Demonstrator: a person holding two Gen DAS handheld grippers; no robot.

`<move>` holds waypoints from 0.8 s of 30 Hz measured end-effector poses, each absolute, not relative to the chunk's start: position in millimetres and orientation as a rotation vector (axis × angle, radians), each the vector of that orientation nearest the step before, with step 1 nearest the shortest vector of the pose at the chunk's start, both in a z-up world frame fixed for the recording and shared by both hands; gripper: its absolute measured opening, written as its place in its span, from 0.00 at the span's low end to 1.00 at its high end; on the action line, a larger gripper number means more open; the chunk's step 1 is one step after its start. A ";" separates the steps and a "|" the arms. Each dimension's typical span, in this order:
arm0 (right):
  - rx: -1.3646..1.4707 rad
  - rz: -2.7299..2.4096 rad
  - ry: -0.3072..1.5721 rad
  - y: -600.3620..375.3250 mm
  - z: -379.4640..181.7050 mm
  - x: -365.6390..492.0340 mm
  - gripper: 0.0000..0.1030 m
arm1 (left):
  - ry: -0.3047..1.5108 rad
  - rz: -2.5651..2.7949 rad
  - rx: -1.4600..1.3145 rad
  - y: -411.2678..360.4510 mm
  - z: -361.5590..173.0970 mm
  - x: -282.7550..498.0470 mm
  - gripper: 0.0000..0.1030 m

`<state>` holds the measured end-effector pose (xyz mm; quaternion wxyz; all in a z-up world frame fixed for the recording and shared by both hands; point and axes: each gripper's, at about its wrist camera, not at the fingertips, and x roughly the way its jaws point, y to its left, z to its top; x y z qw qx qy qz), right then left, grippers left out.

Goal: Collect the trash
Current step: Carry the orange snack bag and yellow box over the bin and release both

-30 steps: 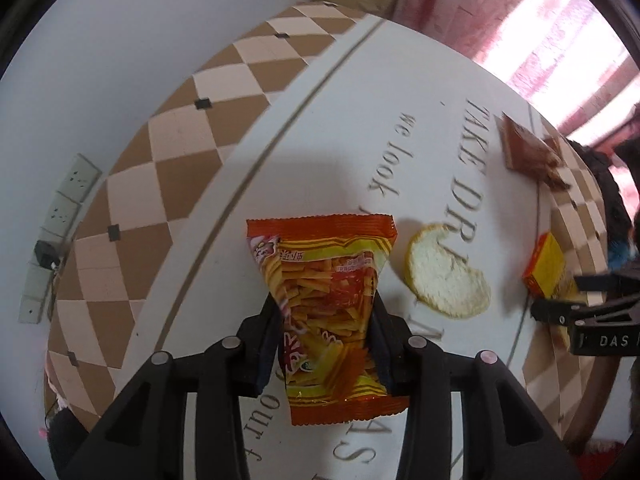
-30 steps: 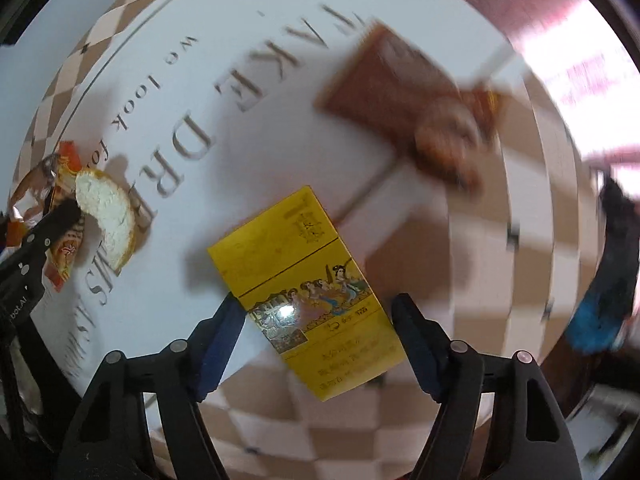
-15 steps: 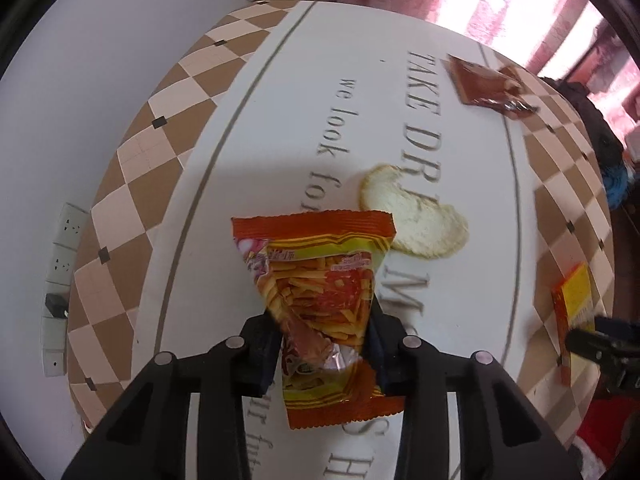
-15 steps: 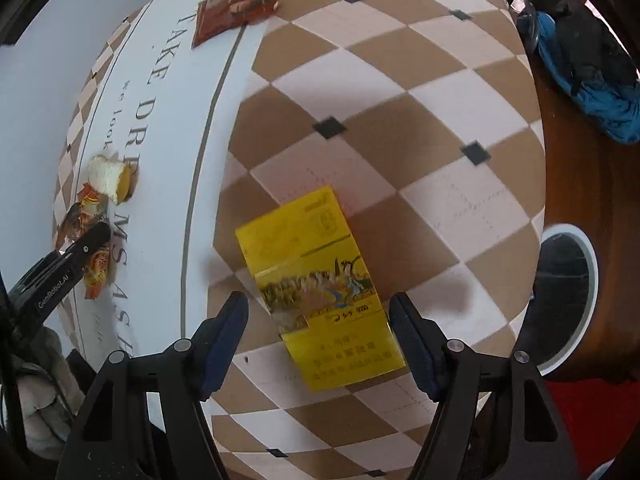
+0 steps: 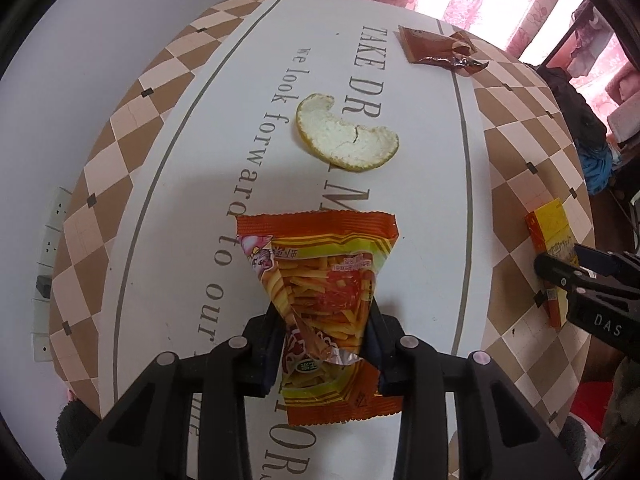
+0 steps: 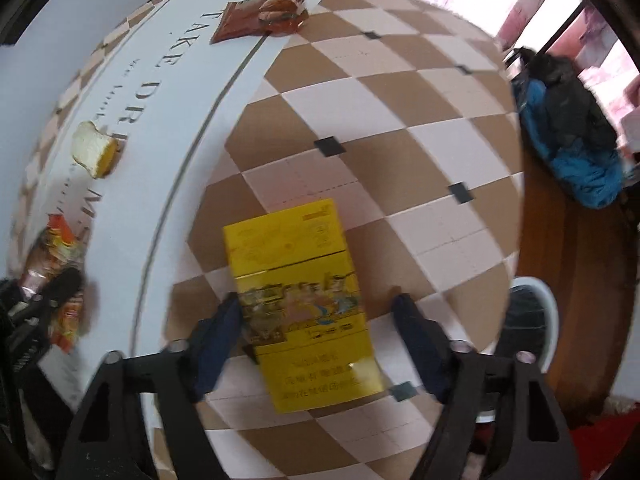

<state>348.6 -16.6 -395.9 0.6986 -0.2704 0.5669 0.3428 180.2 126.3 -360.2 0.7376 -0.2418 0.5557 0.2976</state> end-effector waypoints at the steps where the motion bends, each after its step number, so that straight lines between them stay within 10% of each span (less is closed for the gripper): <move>1: -0.597 0.761 1.257 -14.7 -395.7 344.8 0.59 | 1.214 0.652 -0.528 120.4 -358.0 174.8 0.31; 24: 0.029 0.699 0.997 -202.9 -232.2 380.2 0.59 | 0.923 0.382 -0.285 -19.6 -189.2 256.4 0.31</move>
